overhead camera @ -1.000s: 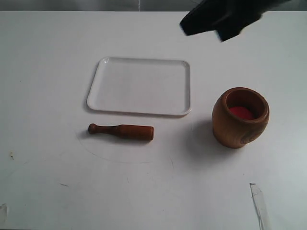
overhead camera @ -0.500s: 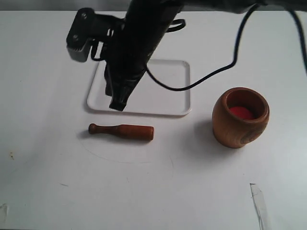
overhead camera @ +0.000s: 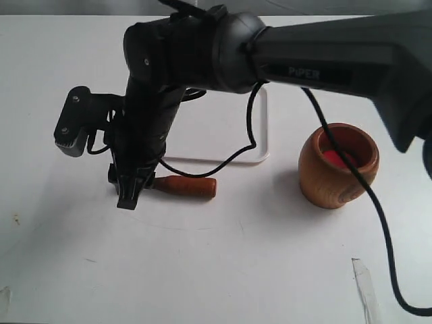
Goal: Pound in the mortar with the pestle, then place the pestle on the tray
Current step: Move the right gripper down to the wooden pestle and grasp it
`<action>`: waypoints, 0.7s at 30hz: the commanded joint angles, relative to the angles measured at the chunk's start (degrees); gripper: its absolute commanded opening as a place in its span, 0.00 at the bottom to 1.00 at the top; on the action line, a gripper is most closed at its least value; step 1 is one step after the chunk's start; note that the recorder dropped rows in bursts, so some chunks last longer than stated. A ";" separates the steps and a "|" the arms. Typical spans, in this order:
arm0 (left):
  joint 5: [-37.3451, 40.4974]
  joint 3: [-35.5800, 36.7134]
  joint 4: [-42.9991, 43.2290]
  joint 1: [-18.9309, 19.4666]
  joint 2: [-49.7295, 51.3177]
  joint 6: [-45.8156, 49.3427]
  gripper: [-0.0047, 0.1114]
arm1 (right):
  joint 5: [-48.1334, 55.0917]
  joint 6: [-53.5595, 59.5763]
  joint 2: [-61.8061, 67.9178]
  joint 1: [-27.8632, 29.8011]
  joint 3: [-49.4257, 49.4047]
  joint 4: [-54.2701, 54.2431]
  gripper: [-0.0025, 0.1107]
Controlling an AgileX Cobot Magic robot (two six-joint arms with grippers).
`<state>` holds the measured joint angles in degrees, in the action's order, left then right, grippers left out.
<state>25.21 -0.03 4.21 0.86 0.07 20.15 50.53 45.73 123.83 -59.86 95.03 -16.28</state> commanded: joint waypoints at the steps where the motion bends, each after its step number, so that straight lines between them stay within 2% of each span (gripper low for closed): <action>1: -0.17 0.03 -0.42 -0.44 -0.07 -0.47 0.04 | -2.13 -1.22 1.59 -0.19 0.38 1.83 0.48; 15: -0.17 0.03 -0.42 -0.44 -0.07 -0.47 0.04 | -4.09 -4.35 6.35 -0.19 0.38 6.20 0.47; 18: -0.17 0.03 -0.42 -0.44 -0.07 -0.47 0.04 | -3.53 -6.43 7.25 -0.19 0.38 8.38 0.42; 21: -0.17 0.03 -0.42 -0.44 -0.07 -0.47 0.04 | -2.49 -6.96 8.44 -0.19 0.38 8.87 0.26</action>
<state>25.21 -0.03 4.21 0.86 0.07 20.15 47.30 39.62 130.72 -59.95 95.31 -9.54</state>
